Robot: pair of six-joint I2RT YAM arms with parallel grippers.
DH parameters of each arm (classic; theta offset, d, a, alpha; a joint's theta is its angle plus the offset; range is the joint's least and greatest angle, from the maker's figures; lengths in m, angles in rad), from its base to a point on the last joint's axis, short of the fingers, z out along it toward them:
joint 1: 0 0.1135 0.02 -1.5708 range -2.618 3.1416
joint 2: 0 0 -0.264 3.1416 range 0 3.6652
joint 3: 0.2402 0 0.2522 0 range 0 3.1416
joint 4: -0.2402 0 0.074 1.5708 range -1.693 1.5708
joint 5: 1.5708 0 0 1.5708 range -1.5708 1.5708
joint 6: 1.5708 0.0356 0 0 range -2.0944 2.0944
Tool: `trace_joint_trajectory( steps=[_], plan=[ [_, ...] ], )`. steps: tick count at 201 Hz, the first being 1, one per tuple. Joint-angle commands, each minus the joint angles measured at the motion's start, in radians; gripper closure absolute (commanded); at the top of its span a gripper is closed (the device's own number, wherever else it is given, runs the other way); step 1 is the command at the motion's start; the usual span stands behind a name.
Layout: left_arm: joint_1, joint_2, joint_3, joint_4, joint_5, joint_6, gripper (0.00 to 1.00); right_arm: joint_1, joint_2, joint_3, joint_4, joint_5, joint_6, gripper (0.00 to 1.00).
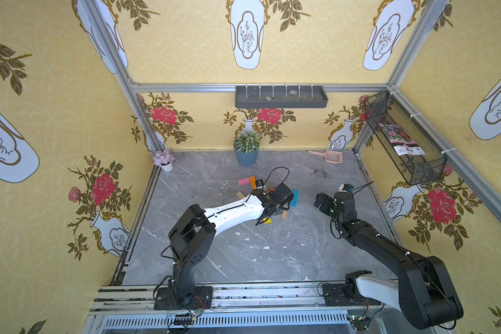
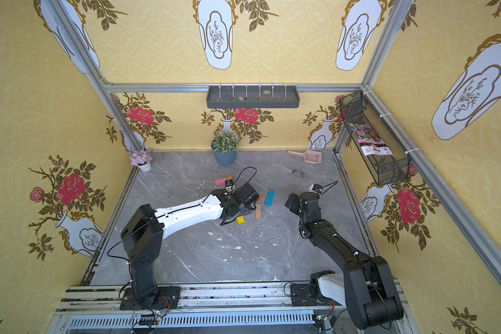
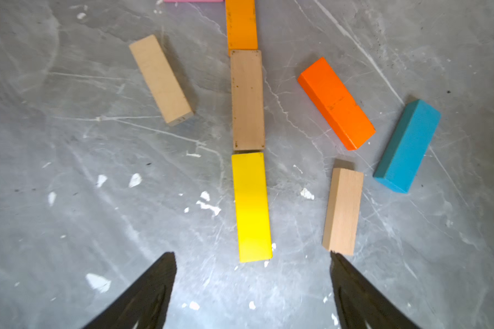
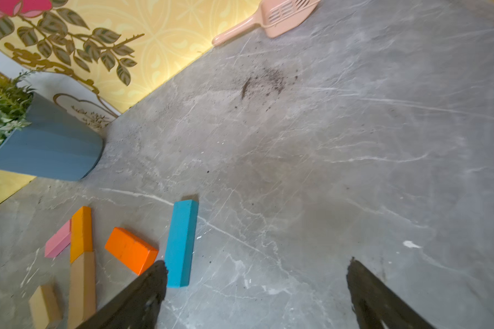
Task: Assemble a giraffe with building blocks
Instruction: Assemble the building block at the center of the board, then move the building block to the center of the board.
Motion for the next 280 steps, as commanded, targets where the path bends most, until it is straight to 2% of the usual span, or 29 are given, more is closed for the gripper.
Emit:
trace_joint_trajectory(
  steps=[1,22,47,61,77,94,105,119,133,169,203,236,280],
  plan=[
    [0.021,-0.143,-0.134,0.171,-0.034,0.117,0.14,0.005,0.053,0.027,0.068,-0.113,-0.066,0.03],
    [0.109,-0.325,-0.298,0.317,0.034,0.228,0.12,0.034,0.115,0.076,0.015,-0.174,-0.099,0.11],
    [0.245,-0.463,-0.491,0.484,0.101,0.310,0.09,0.147,0.196,0.236,-0.187,-0.127,-0.128,0.16],
    [0.282,-0.501,-0.563,0.545,0.063,0.378,0.09,0.231,0.232,0.289,-0.257,-0.080,-0.133,0.18],
    [0.288,-0.519,-0.621,0.603,-0.002,0.497,0.08,0.305,0.282,0.332,-0.306,-0.055,-0.124,0.20],
    [0.288,-0.515,-0.698,0.690,-0.020,0.580,0.08,0.360,0.356,0.384,-0.356,-0.031,-0.118,0.22],
    [0.289,-0.504,-0.766,0.768,-0.064,0.581,0.08,0.392,0.412,0.429,-0.399,0.004,-0.113,0.24],
    [0.295,-0.535,-0.731,0.668,-0.049,0.540,0.06,0.427,0.469,0.476,-0.449,0.070,-0.108,0.26],
    [0.294,-0.563,-0.747,0.706,0.007,0.573,0.07,0.448,0.514,0.510,-0.483,0.096,-0.106,0.27],
    [0.295,-0.576,-0.763,0.726,-0.012,0.563,0.06,0.480,0.571,0.563,-0.539,0.120,-0.087,0.35],
    [0.295,-0.549,-0.733,0.693,0.017,0.557,0.06,0.488,0.594,0.538,-0.540,0.135,-0.063,0.40],
    [0.295,-0.548,-0.733,0.690,0.010,0.556,0.06,0.487,0.577,0.499,-0.534,0.155,-0.026,0.65],
    [0.295,-0.545,-0.728,0.680,0.014,0.563,0.06,0.474,0.485,0.399,-0.497,0.188,-0.003,0.78]
  ],
)
